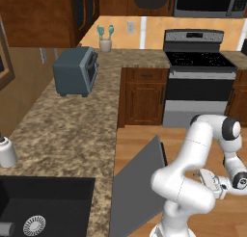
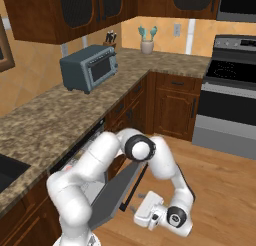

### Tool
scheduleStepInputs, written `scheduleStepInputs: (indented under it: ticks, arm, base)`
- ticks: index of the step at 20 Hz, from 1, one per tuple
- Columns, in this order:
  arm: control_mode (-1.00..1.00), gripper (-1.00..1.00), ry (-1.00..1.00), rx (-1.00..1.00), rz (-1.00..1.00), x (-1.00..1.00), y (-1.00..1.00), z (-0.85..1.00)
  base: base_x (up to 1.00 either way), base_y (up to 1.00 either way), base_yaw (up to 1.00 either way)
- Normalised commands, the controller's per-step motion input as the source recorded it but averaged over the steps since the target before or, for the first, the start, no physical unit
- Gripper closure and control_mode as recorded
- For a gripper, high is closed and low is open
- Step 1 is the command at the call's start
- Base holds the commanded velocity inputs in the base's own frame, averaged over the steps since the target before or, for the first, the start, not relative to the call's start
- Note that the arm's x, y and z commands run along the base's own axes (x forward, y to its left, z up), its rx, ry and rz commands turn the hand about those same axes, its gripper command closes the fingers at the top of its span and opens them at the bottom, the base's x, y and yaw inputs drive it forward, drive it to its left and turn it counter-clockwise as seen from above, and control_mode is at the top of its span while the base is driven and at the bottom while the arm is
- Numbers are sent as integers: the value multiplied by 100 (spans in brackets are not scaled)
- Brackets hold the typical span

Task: Pick up the cup and bowl from the counter, place them in the dishwasher, and close the dishwasher door.

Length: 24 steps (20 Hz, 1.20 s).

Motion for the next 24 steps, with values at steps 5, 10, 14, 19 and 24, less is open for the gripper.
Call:
scheduleStepInputs:
  ticks: [5, 10, 14, 19, 24]
  arm:
    - [-100, -100, -12, 10, 0, 6, -3, -34]
    - [-100, -100, -25, -24, -3, 11, 0, -60]
    - [-100, -100, -8, -19, -6, 33, -1, -52]
    - [-100, -100, 0, -12, -12, 50, 0, -50]
    - [-100, -100, 7, -15, -14, 64, 0, -58]
  base:
    - [0, 0, 0]
    - [0, 0, 0]
    - [0, 0, 0]
    - [0, 0, 0]
    - [0, 0, 0]
